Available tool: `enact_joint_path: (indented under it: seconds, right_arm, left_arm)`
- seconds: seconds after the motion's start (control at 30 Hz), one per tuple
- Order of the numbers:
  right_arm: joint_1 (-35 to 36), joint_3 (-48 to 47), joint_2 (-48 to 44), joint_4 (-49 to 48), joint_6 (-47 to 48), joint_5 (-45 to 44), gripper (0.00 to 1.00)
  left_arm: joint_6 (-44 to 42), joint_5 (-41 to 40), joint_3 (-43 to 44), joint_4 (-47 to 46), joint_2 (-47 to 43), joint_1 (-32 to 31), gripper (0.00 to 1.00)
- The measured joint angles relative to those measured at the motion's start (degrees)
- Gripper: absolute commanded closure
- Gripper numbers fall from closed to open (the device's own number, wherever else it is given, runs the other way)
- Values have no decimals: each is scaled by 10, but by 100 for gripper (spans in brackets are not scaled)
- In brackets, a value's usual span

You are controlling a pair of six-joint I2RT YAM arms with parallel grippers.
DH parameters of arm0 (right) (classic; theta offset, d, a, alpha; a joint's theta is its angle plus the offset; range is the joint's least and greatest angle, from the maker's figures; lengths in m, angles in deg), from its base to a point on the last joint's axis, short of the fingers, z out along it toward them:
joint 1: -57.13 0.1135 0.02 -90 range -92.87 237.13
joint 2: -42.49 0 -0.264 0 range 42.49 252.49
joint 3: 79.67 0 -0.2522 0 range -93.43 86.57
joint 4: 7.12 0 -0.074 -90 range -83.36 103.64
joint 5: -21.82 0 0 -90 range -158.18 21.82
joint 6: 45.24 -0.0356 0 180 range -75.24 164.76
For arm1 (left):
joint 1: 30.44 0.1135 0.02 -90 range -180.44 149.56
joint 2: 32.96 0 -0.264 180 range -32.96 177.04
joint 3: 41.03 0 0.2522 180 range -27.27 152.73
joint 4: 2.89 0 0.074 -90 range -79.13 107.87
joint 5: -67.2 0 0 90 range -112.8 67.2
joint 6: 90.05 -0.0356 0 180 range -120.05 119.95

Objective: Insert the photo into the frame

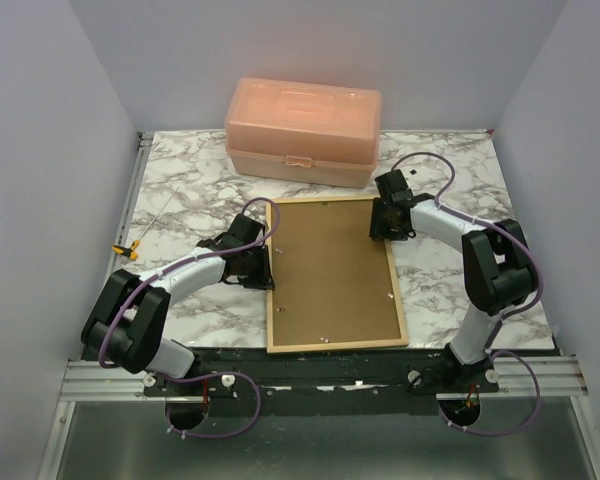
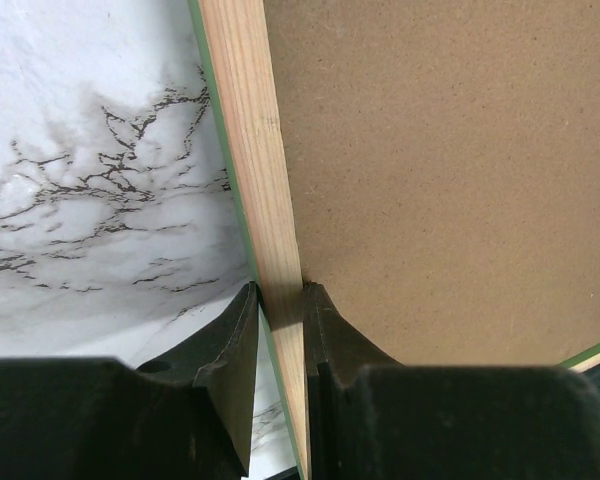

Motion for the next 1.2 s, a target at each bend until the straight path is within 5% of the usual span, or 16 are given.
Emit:
enact_joint_path:
  seconds: [0.1,0.3,0.5,0.77,0.83,0.9,1.0,1.2]
  right_arm:
    - [0,-7,5,0,6,-11,58]
    - [-2,-13,11,0,14,-22,58]
    - [-5,-18,14,5,23,-29,99]
    - [-7,-20,13,4,40,-31,100]
    - [-7,-20,12,4,41,-31,96]
    - [-7,-20,11,4,41,-30,74]
    - [-7,-20,10,4,35,-26,58]
    - [-7,-20,-10,18,27,-18,45]
  left_arm:
    - [0,0,0,0,0,0,93]
    - [0,0,0,0,1,0,94]
    - [0,0,0,0,1,0,94]
    - [0,0,0,-2,1,0,94]
    - [0,0,0,-2,1,0,94]
    - [0,0,0,-2,1,0,94]
    - [0,0,0,-2,1,0,94]
    - [0,0,0,-2,1,0,94]
